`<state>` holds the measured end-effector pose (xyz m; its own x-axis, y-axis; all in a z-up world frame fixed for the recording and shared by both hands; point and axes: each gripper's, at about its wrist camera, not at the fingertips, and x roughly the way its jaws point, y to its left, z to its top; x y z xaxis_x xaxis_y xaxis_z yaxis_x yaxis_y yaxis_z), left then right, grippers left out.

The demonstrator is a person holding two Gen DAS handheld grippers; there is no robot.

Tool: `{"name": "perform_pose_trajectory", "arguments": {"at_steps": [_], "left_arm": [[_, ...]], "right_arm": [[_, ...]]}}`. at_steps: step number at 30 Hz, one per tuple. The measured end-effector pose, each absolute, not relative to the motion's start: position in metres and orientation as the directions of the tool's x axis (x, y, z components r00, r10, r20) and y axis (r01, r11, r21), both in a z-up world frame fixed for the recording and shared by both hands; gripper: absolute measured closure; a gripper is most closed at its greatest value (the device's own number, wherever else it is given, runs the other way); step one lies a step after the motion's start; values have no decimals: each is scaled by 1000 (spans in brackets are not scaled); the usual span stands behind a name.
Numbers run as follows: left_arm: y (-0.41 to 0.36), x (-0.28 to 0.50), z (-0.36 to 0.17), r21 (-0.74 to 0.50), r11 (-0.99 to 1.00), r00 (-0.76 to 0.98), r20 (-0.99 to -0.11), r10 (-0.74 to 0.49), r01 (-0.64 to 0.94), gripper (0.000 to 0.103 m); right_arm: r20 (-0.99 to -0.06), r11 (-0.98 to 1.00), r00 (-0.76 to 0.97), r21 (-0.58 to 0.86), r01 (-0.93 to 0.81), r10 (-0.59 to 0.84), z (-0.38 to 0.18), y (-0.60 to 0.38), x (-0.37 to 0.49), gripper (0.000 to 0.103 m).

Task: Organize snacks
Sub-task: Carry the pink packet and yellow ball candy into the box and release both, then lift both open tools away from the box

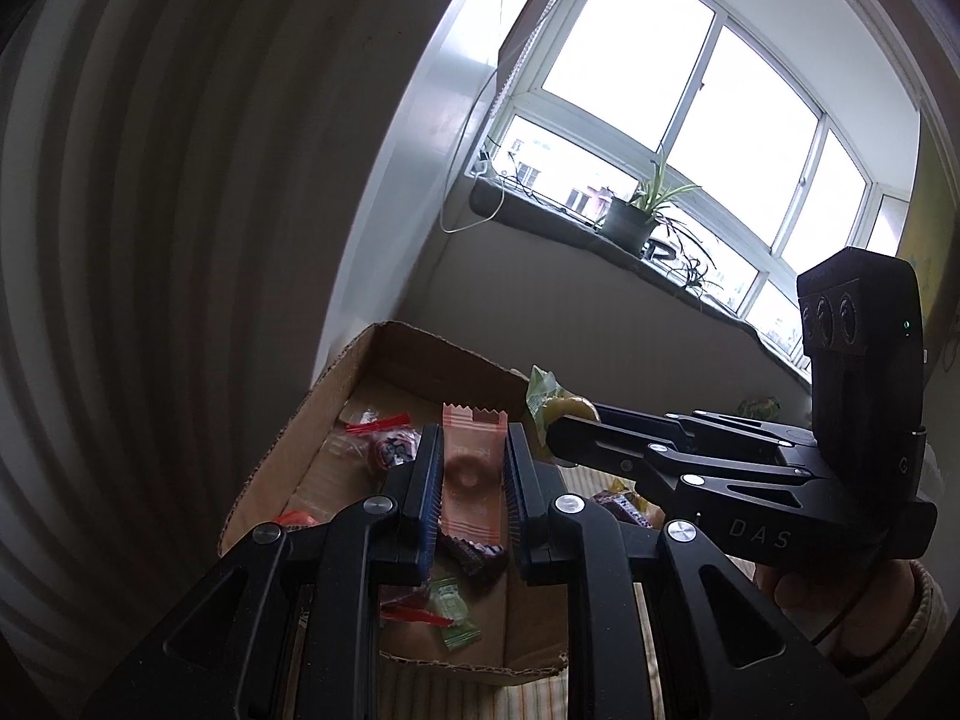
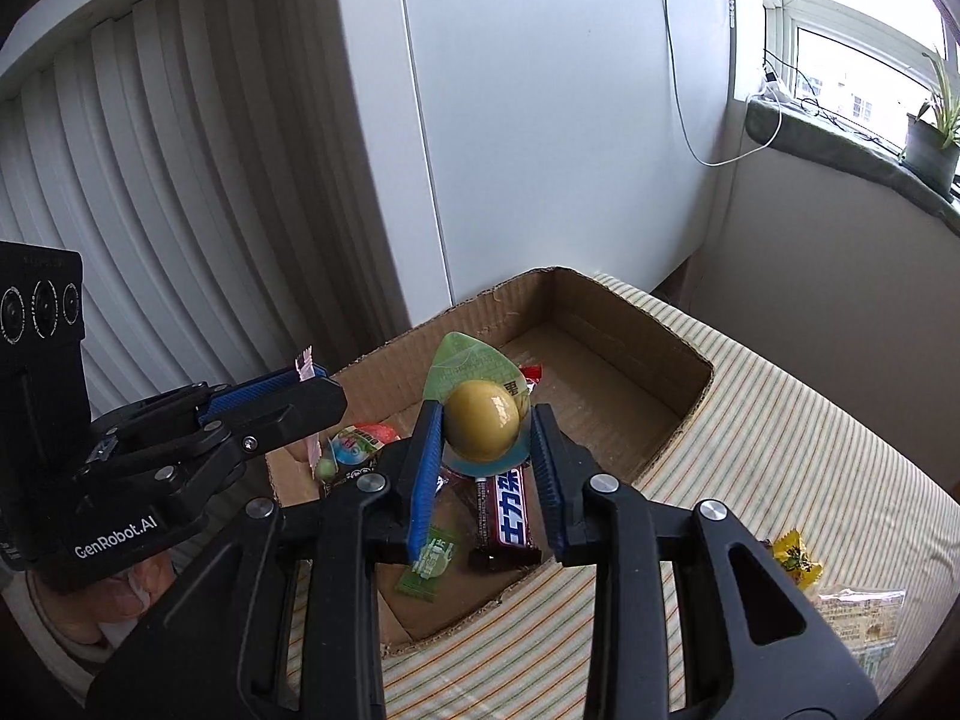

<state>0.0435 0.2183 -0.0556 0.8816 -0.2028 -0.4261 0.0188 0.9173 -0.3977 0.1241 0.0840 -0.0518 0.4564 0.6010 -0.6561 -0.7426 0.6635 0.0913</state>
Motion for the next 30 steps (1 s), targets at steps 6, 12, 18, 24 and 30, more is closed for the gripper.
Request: {"name": "perform_pose_trajectory", "arguments": {"at_steps": [6, 12, 18, 24, 30], "left_arm": [[224, 47, -63, -383, 922, 876, -461, -143, -51, 71], [225, 41, -62, -375, 922, 889, -450, -89, -98, 30], [226, 37, -58, -381, 918, 891, -446, -80, -109, 30], [220, 34, -51, -359, 927, 893, -446, -65, -112, 30], [199, 39, -45, -318, 943, 888, -455, -66, -93, 30]], "right_arm": [[-687, 649, 429, 81, -756, 586, -73, 91, 130, 59], [-685, 672, 434, 110, -732, 585, -82, 75, 130, 52], [-670, 670, 442, 113, -733, 596, -79, 73, 123, 52], [-649, 664, 444, 128, -737, 618, -75, 67, 118, 52], [-624, 683, 467, 150, -715, 626, -71, 41, 119, 52]]}}
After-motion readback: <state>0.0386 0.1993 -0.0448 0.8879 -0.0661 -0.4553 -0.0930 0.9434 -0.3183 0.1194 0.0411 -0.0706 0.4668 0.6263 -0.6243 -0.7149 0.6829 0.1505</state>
